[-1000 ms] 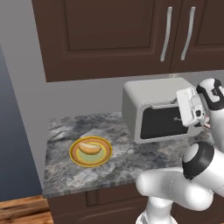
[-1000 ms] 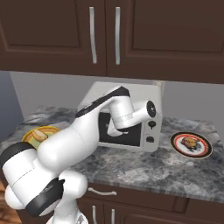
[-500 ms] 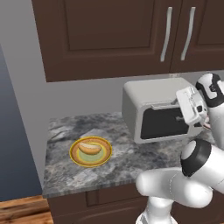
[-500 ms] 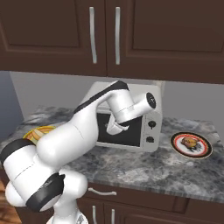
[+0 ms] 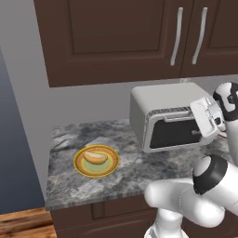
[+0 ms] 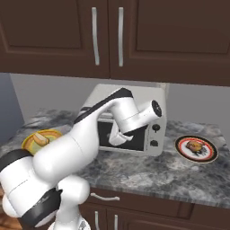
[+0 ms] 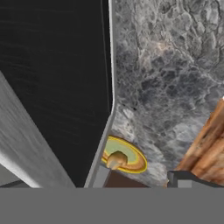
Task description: Open the toaster oven door. Place the hotdog bun on the bottom rack in the toaster oven and place the chicken drumstick on the top rack.
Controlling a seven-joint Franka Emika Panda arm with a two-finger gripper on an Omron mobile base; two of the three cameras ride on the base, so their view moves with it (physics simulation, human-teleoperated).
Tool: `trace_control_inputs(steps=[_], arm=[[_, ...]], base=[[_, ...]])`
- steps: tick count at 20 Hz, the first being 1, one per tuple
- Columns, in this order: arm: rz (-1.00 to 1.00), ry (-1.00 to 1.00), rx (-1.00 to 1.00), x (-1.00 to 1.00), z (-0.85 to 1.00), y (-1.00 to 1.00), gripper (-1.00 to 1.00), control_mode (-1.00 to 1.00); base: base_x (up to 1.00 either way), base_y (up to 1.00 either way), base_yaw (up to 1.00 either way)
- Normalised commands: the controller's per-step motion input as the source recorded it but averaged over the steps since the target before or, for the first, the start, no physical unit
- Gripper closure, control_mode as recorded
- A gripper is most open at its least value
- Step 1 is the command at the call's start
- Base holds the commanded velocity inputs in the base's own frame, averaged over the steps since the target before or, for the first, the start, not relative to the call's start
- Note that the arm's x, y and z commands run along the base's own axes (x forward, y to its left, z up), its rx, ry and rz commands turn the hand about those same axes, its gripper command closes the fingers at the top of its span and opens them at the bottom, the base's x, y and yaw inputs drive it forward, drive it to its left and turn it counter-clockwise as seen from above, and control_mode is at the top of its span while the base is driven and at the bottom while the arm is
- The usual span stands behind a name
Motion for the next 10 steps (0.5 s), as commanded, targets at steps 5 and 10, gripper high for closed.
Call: trace_control_inputs(steps=[5, 10], arm=[[0.02, -0.03, 0.00, -0.43, -0.32, 0.00, -1.00, -1.00], [0.09, -0.01, 0.00, -0.52, -0.09, -0.01, -1.00, -1.00]], base=[[0.00, 0.00, 0.00], [0.00, 0.00, 0.00]])
